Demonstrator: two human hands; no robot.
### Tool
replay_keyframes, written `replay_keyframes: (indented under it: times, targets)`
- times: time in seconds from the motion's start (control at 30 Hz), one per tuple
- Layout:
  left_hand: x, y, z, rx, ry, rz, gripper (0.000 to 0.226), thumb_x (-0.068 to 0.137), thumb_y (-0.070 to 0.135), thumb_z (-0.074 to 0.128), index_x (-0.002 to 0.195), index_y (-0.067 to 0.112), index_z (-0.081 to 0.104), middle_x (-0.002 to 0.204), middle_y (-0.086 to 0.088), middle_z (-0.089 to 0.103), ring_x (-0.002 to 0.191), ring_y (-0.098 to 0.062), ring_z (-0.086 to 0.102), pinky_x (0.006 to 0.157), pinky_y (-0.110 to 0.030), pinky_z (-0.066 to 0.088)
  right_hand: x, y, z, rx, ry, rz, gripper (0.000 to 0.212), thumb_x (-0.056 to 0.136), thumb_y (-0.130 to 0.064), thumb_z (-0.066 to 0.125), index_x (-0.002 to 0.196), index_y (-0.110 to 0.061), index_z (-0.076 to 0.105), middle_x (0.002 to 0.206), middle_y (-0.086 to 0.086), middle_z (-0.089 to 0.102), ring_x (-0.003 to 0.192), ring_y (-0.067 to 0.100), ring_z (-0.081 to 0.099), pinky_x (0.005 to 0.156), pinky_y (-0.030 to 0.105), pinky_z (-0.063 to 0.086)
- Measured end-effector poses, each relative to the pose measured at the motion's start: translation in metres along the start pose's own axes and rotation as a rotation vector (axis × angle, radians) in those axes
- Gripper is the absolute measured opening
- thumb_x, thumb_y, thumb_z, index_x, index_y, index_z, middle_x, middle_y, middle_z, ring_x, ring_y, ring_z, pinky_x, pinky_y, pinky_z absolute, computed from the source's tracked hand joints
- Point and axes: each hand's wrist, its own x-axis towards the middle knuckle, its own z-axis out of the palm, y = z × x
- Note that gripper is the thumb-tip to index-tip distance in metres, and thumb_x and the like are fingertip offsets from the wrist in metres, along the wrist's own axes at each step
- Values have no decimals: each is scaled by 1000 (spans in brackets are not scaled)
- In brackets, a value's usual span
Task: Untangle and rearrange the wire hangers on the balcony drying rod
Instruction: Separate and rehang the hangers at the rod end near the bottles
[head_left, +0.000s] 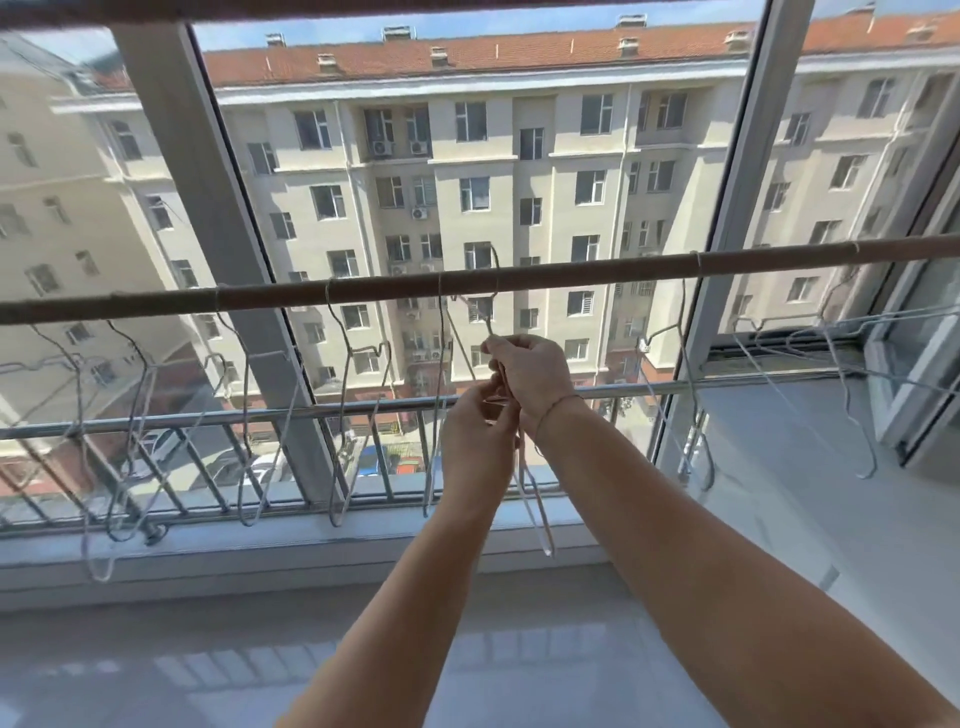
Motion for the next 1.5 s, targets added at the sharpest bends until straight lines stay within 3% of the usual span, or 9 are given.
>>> replay_keyframes:
  times: [0.17, 0.37, 0.53, 0.7, 0.83, 1.03, 1.1, 1.23, 1.5]
  targets:
    - [7, -3, -7, 90, 42, -18, 9, 87, 16, 60, 92, 23, 63, 73, 4, 65, 69, -17, 63, 64, -29, 50, 12, 10, 12, -77, 39, 37, 26, 86, -8, 57, 61, -11, 61, 58, 5, 55, 51, 18, 50, 65, 38, 53]
    - [1, -2, -9, 252, 71, 72, 31, 88, 23, 61, 117, 14, 58, 91, 9, 62, 79, -3, 57, 61, -9, 37, 11, 15, -1, -138, 36, 2, 19, 83, -1, 49, 79, 4, 67, 59, 8, 55, 57, 22, 49, 63, 37, 44]
    - [-3, 22, 8, 247, 96, 246, 33, 87, 16, 62, 119, 11, 55, 109, -3, 60, 93, -15, 56, 79, -23, 44, 1, -3, -30, -292, 124, -195, 23, 86, -9, 54, 104, -2, 65, 86, 4, 63, 84, 18, 58, 85, 32, 49]
    - [-11, 44, 45, 196, -69, 298, 32, 87, 19, 61, 118, 12, 56, 105, -2, 61, 92, -14, 59, 81, -29, 50, -5, -29, -90, -380, 318, -472, 21, 87, -13, 57, 105, -6, 66, 92, 1, 65, 82, 8, 60, 71, 4, 45]
    - [-15, 43, 84, 260, -240, 159, 36, 87, 29, 61, 117, 10, 57, 104, -5, 65, 93, -18, 60, 82, -30, 50, 13, -30, -146, -507, 467, -402, 24, 87, -13, 60, 108, -3, 63, 102, 13, 65, 94, 22, 61, 79, 21, 48]
    - [-14, 20, 145, 352, -314, 25, 31, 85, 33, 63, 97, 4, 65, 92, -11, 69, 88, -27, 63, 71, -32, 44, 36, -10, -186, -433, 322, -122, 20, 86, -18, 61, 96, -1, 65, 92, 13, 65, 83, 22, 59, 77, 32, 49]
    - [-12, 18, 161, 333, -289, -10, 29, 84, 32, 64, 98, 5, 67, 87, -9, 71, 84, -25, 66, 69, -29, 47, 41, -10, -192, -344, 223, -85, 17, 88, -19, 59, 80, -5, 67, 78, 11, 66, 71, 22, 58, 65, 31, 50]
    - [-9, 20, 184, 127, -202, -43, 14, 89, 13, 56, 84, 12, 69, 65, -3, 68, 63, -24, 66, 73, -48, 56, 54, -19, -199, -181, 43, -21, 18, 88, -18, 60, 74, -9, 66, 67, 6, 62, 52, 16, 51, 42, 21, 44]
    - [26, 31, 208, 160, -49, 13, 29, 95, 21, 47, 77, 13, 67, 67, -5, 70, 62, -20, 61, 73, -43, 54, 95, -37, -197, -106, -12, -4, 18, 85, -9, 60, 67, -8, 61, 64, 7, 59, 55, 18, 47, 55, 28, 41]
